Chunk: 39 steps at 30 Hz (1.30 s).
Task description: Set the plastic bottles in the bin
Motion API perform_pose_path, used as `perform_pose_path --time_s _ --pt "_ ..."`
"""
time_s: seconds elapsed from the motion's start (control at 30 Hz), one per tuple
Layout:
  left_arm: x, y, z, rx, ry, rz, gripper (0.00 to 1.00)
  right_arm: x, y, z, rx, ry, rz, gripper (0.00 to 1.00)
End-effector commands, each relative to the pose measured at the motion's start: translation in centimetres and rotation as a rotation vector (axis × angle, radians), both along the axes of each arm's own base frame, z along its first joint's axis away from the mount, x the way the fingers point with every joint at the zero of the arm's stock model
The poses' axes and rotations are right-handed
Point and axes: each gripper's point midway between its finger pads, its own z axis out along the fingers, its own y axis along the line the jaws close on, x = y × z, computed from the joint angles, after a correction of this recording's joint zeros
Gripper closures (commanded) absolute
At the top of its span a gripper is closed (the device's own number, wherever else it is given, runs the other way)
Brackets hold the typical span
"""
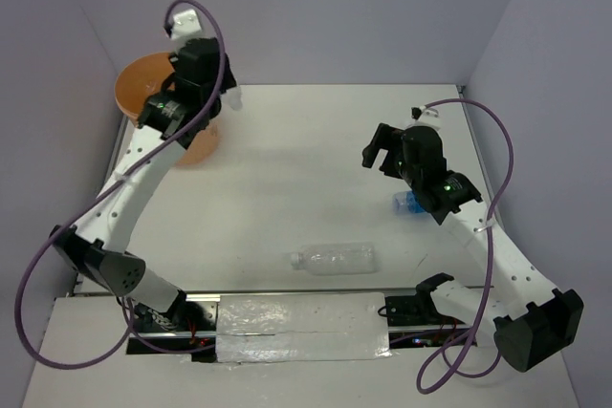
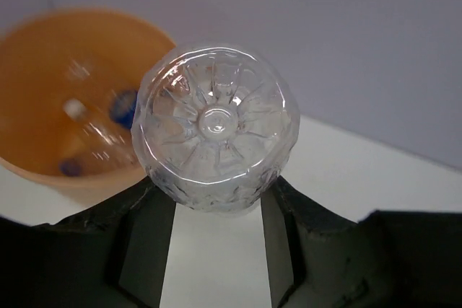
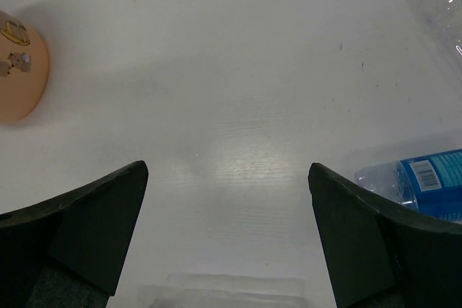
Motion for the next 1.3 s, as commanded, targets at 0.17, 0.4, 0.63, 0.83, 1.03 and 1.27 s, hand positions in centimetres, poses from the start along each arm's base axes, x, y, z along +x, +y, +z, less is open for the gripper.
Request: perform_pose_path --time_s 0.17,0.4,0.63,0.83,1.03,1.27 --pt "0.7 12.2 9.6 0.344 -0.204 0.367 0.75 1.2 1.0 2.1 0.011 -0.047 0.027 0.0" --pt "4.3 16.4 6.2 0.323 -0.121 0.416 0.75 1.5 1.0 2.0 0.003 -0.041 0.021 0.0" --pt "5.8 16.5 1.0 0.288 0.0 0.383 0.37 1.6 1.0 1.7 0.001 -0.031 0.019 0.0" --pt "4.2 13.7 2.5 0.271 0.027 0.205 0.01 1.5 0.9 2.0 0.0 -0.034 0.015 0.0" --pt "-1.0 2.6 1.8 0.389 0.063 -0.189 0.01 1.1 -0.2 1.9 -0.038 -0.03 -0.023 0.0" --pt "-9.8 -13.3 -9.6 0.323 0.255 -0.785 0.05 -0.2 -2.4 2.9 -0.018 -0.05 -0.1 0.0"
